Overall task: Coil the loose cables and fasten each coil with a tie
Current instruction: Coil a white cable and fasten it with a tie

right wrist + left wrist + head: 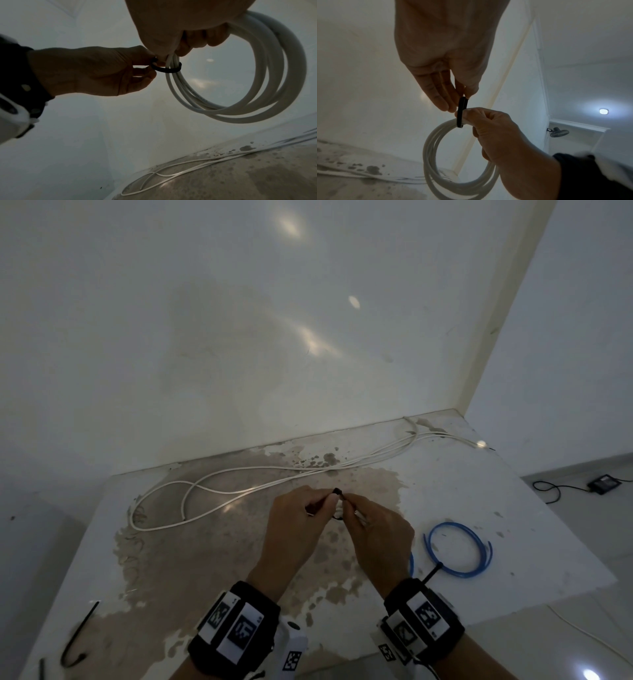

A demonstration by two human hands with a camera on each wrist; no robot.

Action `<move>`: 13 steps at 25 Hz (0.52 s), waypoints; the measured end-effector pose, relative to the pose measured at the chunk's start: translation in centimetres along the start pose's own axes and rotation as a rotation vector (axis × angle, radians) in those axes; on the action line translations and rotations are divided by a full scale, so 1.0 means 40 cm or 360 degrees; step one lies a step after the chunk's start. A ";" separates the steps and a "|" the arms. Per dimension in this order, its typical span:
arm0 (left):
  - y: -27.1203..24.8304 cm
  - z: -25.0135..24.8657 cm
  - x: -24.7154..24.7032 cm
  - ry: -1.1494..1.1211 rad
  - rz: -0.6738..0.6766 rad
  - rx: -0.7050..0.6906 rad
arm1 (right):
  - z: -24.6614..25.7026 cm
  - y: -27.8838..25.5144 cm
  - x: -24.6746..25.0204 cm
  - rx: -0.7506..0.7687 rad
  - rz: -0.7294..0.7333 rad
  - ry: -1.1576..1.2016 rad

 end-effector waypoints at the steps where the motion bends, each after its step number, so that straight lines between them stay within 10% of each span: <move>1: -0.002 0.006 0.001 -0.0039 -0.0020 0.0035 | 0.001 0.003 -0.001 0.0017 0.0011 -0.0026; 13: -0.006 0.040 0.003 -0.0241 0.0014 0.0217 | 0.019 0.019 -0.001 0.0066 0.0074 -0.0054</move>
Point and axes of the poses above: each hand's wrist, its own y-axis towards the middle knuckle, its own x-axis out of the back of the hand, z = x × y, the point moved 8 cm from there along y, towards the middle knuckle, and after that the axes turned 1 degree about y, right-handed, at the moved point
